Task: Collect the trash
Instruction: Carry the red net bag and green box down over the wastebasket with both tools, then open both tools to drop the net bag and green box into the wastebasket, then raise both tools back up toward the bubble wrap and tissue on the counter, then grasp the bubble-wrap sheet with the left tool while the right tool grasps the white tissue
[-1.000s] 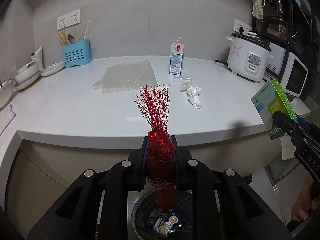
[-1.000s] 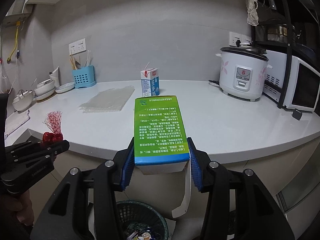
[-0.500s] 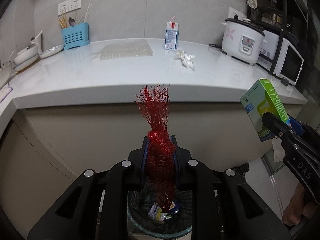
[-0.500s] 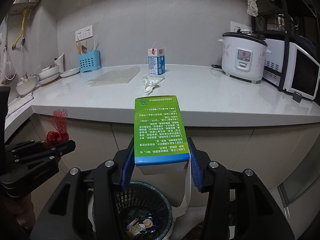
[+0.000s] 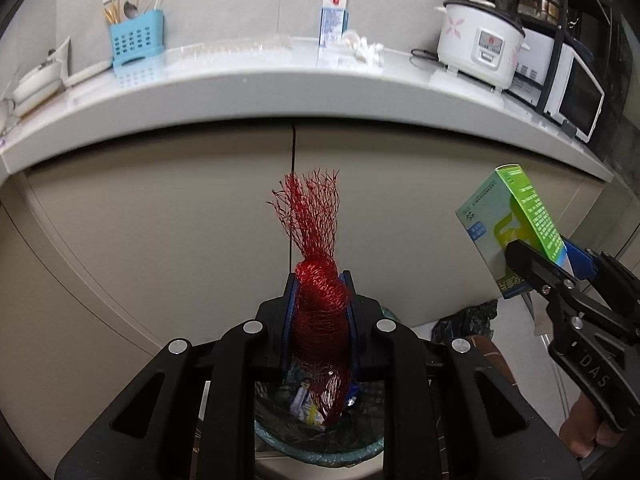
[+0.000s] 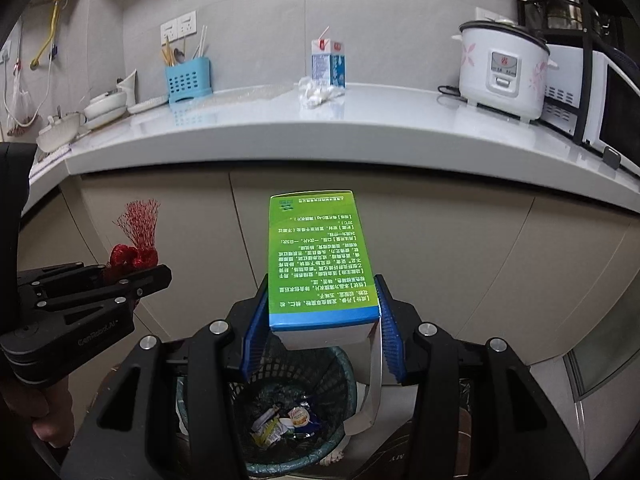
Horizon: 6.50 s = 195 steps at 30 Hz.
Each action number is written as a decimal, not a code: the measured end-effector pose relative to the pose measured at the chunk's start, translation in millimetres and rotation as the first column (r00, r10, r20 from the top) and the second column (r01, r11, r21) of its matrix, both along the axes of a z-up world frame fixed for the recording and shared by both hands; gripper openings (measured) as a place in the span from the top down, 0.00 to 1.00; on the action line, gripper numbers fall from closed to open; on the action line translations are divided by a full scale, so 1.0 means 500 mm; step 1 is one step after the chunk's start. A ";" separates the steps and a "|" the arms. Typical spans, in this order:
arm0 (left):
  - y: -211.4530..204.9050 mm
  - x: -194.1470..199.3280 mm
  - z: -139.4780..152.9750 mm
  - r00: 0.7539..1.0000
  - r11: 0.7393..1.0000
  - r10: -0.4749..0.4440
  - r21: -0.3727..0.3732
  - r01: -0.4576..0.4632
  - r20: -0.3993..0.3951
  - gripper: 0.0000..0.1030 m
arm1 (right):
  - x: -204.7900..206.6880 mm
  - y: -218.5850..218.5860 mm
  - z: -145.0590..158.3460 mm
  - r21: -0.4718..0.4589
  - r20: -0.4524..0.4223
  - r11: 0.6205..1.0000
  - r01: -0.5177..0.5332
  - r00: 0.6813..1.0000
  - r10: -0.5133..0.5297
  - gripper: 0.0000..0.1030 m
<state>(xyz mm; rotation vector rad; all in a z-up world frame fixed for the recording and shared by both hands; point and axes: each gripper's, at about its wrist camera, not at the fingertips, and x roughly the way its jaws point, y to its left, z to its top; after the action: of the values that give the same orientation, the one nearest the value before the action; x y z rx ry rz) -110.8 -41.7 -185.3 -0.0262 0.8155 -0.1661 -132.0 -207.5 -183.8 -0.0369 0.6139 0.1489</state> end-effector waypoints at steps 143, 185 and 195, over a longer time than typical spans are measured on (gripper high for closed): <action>0.119 0.229 0.338 0.976 0.984 0.169 0.028 -0.175 0.139 0.06 | 0.257 0.017 0.327 0.047 -0.035 0.998 -0.030 0.999 0.032 0.07; 0.062 0.754 0.188 0.964 0.976 0.201 0.126 -0.180 -0.175 0.22 | 0.596 0.083 0.205 0.018 -0.310 0.999 -0.029 0.950 0.033 0.49; 0.057 0.731 0.198 0.970 0.981 0.181 0.096 -0.167 -0.165 0.85 | 0.595 0.088 0.191 0.052 -0.344 0.998 -0.047 0.937 0.062 0.87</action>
<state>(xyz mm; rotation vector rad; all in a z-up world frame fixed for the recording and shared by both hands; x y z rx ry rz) 254.8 -13.4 -86.1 -0.0361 0.9880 0.0364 165.4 -163.6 -88.4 0.0143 0.9622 0.2248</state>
